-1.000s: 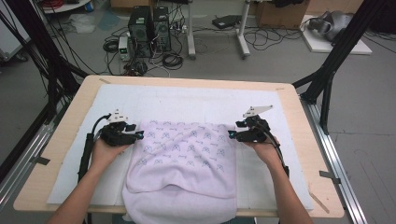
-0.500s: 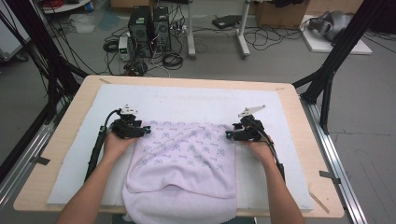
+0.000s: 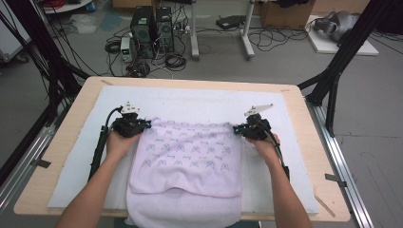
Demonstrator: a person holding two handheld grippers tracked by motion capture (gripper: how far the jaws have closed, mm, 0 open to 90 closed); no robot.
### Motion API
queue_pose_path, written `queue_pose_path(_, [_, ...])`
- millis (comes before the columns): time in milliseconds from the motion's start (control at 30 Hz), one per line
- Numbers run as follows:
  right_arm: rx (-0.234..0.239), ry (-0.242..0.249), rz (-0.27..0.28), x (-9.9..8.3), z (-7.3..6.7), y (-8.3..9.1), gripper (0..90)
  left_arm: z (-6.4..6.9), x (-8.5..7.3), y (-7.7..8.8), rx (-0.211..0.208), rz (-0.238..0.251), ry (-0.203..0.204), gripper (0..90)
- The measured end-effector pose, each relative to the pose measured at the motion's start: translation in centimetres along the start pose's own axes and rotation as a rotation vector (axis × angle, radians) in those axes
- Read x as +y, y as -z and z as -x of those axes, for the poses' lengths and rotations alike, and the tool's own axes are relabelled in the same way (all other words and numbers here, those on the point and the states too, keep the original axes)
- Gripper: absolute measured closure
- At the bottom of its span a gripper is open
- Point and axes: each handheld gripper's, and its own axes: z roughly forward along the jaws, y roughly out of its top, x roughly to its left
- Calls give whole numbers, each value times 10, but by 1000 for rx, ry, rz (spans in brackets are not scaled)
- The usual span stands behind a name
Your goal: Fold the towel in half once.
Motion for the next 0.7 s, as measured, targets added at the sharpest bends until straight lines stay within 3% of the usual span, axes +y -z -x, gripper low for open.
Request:
queue_pose_path(133, [-81, 28, 43, 41, 13, 26, 848, -6, 40, 10, 22, 64, -2, 839])
queue_pose_path(300, [-147, 93, 89, 98, 23, 63, 846, -16, 100, 32, 69, 130, -60, 838])
queue_pose_path(367, [-174, 100, 95, 115, 25, 69, 794, -19, 113, 36, 112, 140, -79, 808])
queue_pose_path(433, [-193, 54, 114, 119, 31, 65, 579, -24, 113, 34, 155, 105, -62, 589])
queue_pose_path(500, [-161, -11, 104, 111, 38, 55, 541, -31, 102, 30, 164, 55, -31, 518])
queue_pose_path(567, [-149, -18, 67, 98, 38, 44, 510, -35, 83, 28, 163, 46, -31, 507])
queue_pose_path(700, [-88, -28, 25, 71, 30, 28, 467, -41, 45, 29, 137, 12, 9, 502])
